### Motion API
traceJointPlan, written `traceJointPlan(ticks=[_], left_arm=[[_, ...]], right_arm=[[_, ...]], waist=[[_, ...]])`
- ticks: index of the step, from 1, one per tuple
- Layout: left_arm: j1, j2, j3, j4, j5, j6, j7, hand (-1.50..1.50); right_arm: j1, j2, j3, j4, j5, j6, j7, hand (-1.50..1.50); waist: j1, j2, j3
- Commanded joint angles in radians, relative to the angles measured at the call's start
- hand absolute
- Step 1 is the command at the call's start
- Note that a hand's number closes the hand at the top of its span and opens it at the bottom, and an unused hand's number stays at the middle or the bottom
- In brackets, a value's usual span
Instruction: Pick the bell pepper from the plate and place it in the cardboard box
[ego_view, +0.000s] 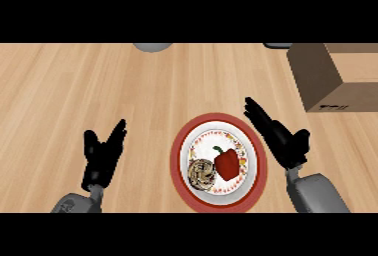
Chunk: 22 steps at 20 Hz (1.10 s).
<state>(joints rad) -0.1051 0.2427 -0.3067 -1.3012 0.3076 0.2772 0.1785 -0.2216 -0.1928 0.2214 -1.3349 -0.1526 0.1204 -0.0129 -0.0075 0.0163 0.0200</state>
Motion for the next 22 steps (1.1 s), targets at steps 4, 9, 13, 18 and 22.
traceJointPlan(ticks=[4,9,13,18,22], left_arm=[[0.028,0.087,0.090,-0.017,-0.070,0.073,-0.103,0.00],[0.056,0.116,0.147,-0.028,-0.067,0.109,-0.134,0.00],[0.027,0.122,0.173,-0.021,-0.063,0.103,-0.151,0.00],[0.034,0.049,0.138,0.000,-0.097,0.138,-0.196,0.00],[0.002,0.107,0.171,-0.021,-0.071,0.083,-0.160,0.00]], right_arm=[[0.012,-0.027,-0.021,-0.206,0.217,-0.272,-0.034,1.50],[0.105,-0.151,-0.060,-0.217,0.518,-0.525,0.097,1.50],[0.246,-0.118,0.045,-0.387,0.754,-0.686,0.119,-1.50],[0.426,-0.213,0.118,-0.687,0.963,-0.552,0.373,-1.50],[0.455,-0.196,0.190,-0.841,1.112,-0.358,0.640,-1.50]], waist=[[-0.016,-0.031,-0.024],[-0.059,-0.045,-0.028],[-0.050,-0.032,-0.025],[-0.040,-0.026,-0.025],[-0.023,-0.025,-0.025]])
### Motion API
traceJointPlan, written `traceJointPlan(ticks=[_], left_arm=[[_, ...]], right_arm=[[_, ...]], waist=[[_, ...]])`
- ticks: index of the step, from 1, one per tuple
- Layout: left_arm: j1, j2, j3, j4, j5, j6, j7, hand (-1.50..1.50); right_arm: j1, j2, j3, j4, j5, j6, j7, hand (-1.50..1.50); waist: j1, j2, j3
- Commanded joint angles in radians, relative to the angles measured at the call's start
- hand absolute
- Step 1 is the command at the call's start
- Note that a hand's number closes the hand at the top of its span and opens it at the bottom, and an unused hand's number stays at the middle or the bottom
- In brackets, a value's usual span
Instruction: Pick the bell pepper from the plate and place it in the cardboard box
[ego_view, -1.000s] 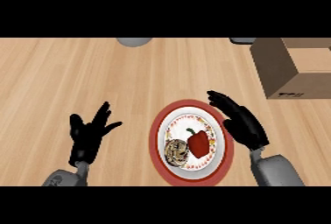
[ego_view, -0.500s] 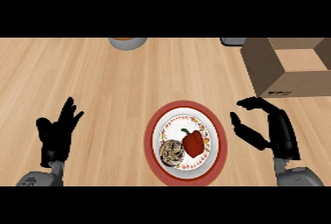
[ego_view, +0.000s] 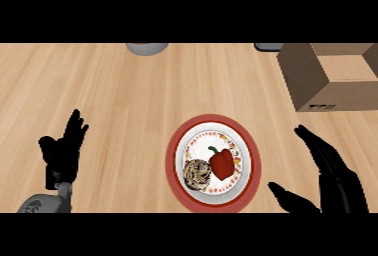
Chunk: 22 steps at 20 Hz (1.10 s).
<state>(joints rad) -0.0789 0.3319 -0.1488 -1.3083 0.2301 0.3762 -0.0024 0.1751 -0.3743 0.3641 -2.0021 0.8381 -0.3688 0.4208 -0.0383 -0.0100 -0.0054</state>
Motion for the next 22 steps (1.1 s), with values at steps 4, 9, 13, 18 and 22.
traceJointPlan(ticks=[4,9,13,18,22], left_arm=[[0.000,-0.025,-0.016,0.009,-0.018,-0.010,-0.020,0.00],[0.000,-0.026,-0.004,0.024,-0.013,-0.050,-0.041,0.00],[-0.031,-0.031,0.007,0.042,-0.035,-0.032,-0.021,0.00],[-0.022,-0.040,0.012,0.021,-0.028,-0.033,-0.020,0.00],[-0.046,-0.027,0.036,0.050,-0.018,-0.063,-0.030,0.00]], right_arm=[[-0.053,0.052,0.135,-0.262,0.188,0.381,0.447,-1.50],[-0.212,0.152,0.208,-0.280,0.203,0.645,0.662,-1.50],[-0.255,0.257,0.260,-0.239,0.206,0.752,0.768,-1.50],[-0.297,0.350,0.260,-0.124,0.235,0.829,0.830,-1.50],[-0.325,0.372,0.233,-0.047,0.192,0.816,0.868,-1.50]], waist=[[0.038,0.008,0.001],[0.047,0.011,0.003],[0.041,0.010,0.004],[0.043,0.010,0.003],[0.042,0.013,0.003]])
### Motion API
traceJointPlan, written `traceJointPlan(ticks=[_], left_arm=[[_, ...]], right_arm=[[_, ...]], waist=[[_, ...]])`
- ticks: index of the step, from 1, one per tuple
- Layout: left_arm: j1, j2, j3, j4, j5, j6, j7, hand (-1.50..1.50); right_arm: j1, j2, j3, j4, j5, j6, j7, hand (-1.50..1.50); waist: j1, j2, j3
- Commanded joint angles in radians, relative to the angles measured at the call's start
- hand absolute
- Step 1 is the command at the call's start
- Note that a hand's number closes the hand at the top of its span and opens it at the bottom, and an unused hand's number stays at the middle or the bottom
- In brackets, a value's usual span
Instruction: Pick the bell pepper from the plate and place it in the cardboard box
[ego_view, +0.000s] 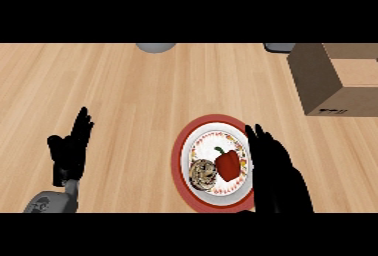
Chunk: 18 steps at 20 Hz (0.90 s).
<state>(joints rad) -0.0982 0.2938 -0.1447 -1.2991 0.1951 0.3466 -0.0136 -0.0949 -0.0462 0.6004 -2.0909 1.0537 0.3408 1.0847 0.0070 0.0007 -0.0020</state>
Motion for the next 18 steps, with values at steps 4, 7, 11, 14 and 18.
traceJointPlan(ticks=[4,7,11,14,18], left_arm=[[0.033,-0.027,-0.007,0.001,-0.016,-0.015,-0.042,0.00],[0.012,-0.003,0.013,-0.008,-0.010,-0.026,-0.008,0.00],[0.011,0.000,0.030,-0.013,-0.008,-0.020,0.010,0.00],[-0.035,0.015,0.070,0.065,0.009,-0.057,-0.006,0.00],[0.000,-0.007,0.038,0.025,-0.016,-0.043,-0.009,0.00]], right_arm=[[-0.083,0.045,0.050,0.164,-0.038,-0.017,0.222,-1.50],[-0.185,0.045,0.014,0.135,-0.116,0.062,0.319,-1.50],[-0.160,0.045,0.071,0.238,-0.064,-0.026,0.320,-1.50],[-0.175,0.045,0.009,0.244,-0.095,0.006,0.287,-1.50],[-0.189,0.045,0.045,0.326,-0.090,-0.063,0.316,-1.50]], waist=[[0.004,0.000,0.001],[0.008,-0.001,0.001],[0.008,-0.002,0.001],[-0.004,0.001,0.001],[0.004,-0.001,0.001]])
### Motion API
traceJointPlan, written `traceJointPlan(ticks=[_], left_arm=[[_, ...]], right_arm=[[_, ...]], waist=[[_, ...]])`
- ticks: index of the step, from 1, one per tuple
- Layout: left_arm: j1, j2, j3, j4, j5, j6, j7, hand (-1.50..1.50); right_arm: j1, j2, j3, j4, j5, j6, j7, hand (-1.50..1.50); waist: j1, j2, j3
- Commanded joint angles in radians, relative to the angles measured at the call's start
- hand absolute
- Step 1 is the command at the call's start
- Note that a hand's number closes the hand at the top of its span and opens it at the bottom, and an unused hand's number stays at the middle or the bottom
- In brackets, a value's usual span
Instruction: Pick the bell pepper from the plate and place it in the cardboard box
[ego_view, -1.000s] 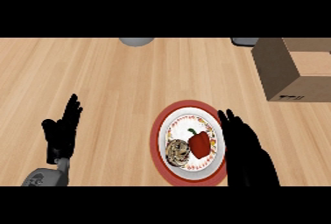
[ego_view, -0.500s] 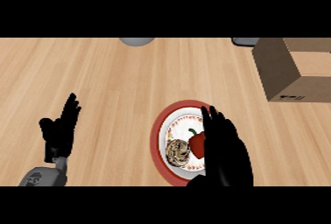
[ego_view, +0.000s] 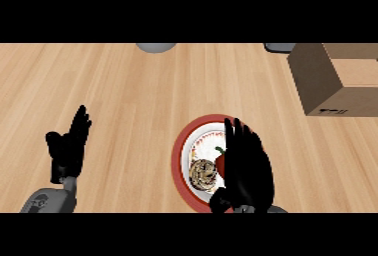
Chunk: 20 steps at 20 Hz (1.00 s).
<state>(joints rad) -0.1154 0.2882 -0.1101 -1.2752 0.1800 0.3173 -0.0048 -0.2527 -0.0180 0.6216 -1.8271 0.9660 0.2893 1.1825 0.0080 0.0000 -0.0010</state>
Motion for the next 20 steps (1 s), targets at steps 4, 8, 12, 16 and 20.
traceJointPlan(ticks=[4,8,12,16,20], left_arm=[[-0.001,-0.014,-0.001,-0.003,-0.010,-0.005,0.007,0.00],[-0.028,-0.029,-0.007,-0.019,-0.026,0.020,0.041,0.00],[0.012,-0.025,0.004,-0.008,-0.029,0.008,0.002,0.00],[0.028,-0.006,0.019,-0.026,-0.016,-0.025,0.011,0.00],[0.033,-0.026,0.017,-0.025,-0.030,-0.017,-0.017,0.00]], right_arm=[[-0.095,0.017,-0.021,0.125,-0.040,-0.041,0.216,-1.50],[-0.069,0.017,-0.024,0.102,-0.033,-0.026,0.224,-1.50],[-0.146,0.017,-0.051,0.199,-0.060,-0.028,0.237,-1.50],[-0.097,0.017,-0.048,0.237,-0.021,-0.029,0.188,-1.50],[-0.081,0.017,-0.030,0.253,-0.033,-0.056,0.192,-1.50]], waist=[[0.007,0.002,0.000],[-0.006,-0.001,0.001],[0.007,0.001,0.000],[0.001,0.000,0.001],[-0.001,0.000,0.001]])
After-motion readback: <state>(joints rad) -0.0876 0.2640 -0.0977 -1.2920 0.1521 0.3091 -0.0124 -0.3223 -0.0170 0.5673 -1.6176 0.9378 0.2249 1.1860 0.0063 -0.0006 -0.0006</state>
